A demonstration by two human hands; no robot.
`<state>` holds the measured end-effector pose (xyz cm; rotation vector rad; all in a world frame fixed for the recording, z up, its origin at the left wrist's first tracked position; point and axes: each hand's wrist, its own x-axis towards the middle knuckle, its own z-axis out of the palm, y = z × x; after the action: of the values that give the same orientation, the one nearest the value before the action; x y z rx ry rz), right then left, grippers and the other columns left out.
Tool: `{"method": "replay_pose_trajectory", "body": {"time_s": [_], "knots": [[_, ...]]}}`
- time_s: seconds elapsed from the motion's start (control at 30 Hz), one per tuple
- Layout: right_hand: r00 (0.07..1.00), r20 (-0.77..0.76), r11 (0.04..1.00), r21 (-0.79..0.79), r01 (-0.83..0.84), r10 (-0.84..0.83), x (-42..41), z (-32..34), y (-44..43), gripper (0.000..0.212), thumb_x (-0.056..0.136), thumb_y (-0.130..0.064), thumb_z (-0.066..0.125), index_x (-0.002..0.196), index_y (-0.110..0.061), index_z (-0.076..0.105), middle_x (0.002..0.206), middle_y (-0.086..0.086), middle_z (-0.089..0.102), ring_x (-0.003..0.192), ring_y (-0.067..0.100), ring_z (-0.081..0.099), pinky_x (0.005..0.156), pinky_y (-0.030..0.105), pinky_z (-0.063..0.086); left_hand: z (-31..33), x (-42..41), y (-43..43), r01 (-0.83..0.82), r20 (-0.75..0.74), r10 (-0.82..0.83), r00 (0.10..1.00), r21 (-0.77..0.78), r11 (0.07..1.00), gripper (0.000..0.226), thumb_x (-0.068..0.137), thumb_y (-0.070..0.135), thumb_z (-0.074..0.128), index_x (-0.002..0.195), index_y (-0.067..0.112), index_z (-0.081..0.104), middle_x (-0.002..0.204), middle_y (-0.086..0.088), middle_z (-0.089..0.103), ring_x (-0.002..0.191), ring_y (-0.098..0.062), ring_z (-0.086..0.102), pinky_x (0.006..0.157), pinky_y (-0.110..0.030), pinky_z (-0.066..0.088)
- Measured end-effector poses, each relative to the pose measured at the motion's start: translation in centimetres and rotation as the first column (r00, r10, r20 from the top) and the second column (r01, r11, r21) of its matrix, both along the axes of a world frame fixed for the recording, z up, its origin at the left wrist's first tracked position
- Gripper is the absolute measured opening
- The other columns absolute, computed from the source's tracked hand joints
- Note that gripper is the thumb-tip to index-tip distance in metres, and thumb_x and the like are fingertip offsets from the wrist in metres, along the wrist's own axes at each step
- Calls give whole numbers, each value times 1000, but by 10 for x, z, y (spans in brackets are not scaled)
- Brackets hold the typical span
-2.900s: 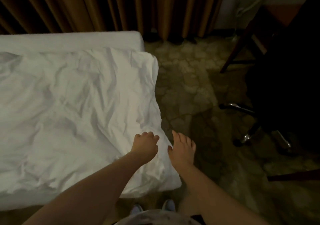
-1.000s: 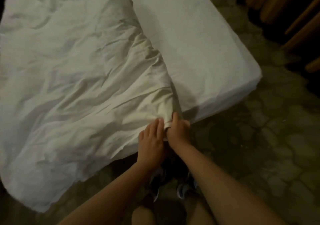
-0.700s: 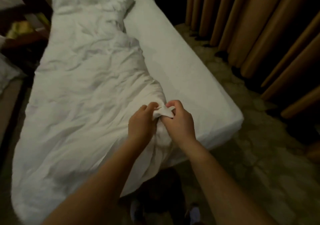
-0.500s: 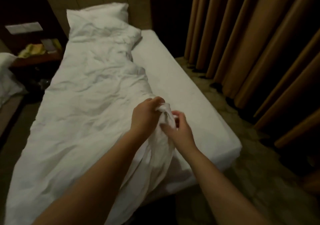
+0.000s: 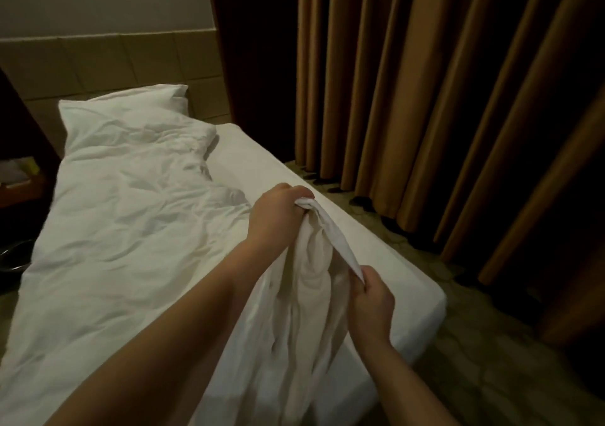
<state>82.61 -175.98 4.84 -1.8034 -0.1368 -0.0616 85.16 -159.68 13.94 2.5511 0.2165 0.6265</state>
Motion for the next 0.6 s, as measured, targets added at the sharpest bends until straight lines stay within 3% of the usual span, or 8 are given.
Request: {"method": "replay_pose_trajectory", "body": {"time_s": [0.13,0.23,0.33,0.4,0.5,0.6], "knots": [[980,32,980,10,198,-198,3,10,-15,14,95,-21,54,92,-9,61,71,-2,57,63,9,51,50,11,39,8,11,-8,93,-13,-93,996,39,995,26,83,2,54,96,14,73,93,-4,61,83,-18,56,74,-25,40],[971,26,960,-148,239,-238,6,15,-24,15,93,-25,59,106,-18,59,76,-3,60,65,12,54,53,18,39,9,15,-15,169,-88,-167,982,16,986,29,82,-3,52,96,12,73,93,-4,68,79,-11,53,65,-13,28],[978,123,896,-394,204,-168,10,20,-29,30,94,-24,57,124,-23,53,121,-3,56,103,13,55,80,24,49,4,17,-22,228,-108,-230,967,-27,973,29,79,-3,53,94,12,73,91,-6,71,83,-19,61,67,-17,34],[977,195,870,-462,172,-89,9,25,-26,36,96,-32,50,130,-21,51,134,-2,49,118,15,49,96,29,45,1,18,-29,242,-122,-241,963,-6,970,29,78,0,55,96,16,71,90,-4,70,85,-20,62,69,-20,37],[937,348,886,-422,195,-40,3,26,-19,51,88,-48,33,109,-14,66,108,4,66,95,19,60,80,24,48,1,16,-34,220,-161,-215,963,9,976,27,81,4,54,96,23,66,87,-2,67,83,-20,60,71,-26,44],[867,489,865,-389,319,-100,7,25,-22,28,91,-38,49,85,-19,68,78,-2,69,66,7,58,64,8,38,-2,15,-32,237,-204,-232,951,-1,972,21,84,6,55,91,26,59,83,0,63,79,-17,57,61,-18,40]]}}
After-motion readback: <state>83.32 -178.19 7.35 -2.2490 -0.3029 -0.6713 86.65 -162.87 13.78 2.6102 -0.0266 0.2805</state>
